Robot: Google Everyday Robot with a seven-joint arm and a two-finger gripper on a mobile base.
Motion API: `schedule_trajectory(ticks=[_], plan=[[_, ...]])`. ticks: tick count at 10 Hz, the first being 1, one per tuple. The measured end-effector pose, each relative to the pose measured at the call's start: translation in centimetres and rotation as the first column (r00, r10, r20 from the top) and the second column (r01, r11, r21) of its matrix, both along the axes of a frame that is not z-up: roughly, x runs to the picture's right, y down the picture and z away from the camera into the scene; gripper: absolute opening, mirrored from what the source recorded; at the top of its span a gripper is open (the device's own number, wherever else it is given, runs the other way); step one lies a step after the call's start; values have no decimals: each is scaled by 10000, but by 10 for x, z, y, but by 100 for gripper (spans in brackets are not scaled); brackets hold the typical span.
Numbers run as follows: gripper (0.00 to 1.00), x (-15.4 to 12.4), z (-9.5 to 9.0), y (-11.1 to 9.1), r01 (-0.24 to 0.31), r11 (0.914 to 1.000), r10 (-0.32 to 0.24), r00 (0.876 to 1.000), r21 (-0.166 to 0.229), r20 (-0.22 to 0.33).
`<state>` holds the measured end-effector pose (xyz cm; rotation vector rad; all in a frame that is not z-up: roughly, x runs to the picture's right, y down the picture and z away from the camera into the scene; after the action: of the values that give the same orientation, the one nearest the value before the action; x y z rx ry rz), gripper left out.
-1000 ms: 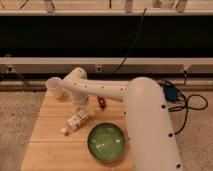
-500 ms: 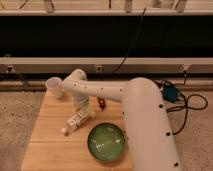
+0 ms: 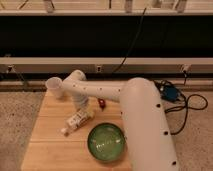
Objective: Place the bottle in the ceramic bowl
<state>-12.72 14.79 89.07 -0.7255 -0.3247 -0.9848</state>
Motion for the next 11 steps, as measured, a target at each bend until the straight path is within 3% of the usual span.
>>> schedule_trajectory(ticks=[3,4,5,11], plan=[[24,-2,0,1,59,10000,-59,10000,15,-40],[10,-3,-1,0,71,10000,-70,10000,33,-40],[3,-3,-2,-3,74,10000,-73,10000,64,-38],[2,6,-13,-25,-6,9996,6,10000,287,-18]])
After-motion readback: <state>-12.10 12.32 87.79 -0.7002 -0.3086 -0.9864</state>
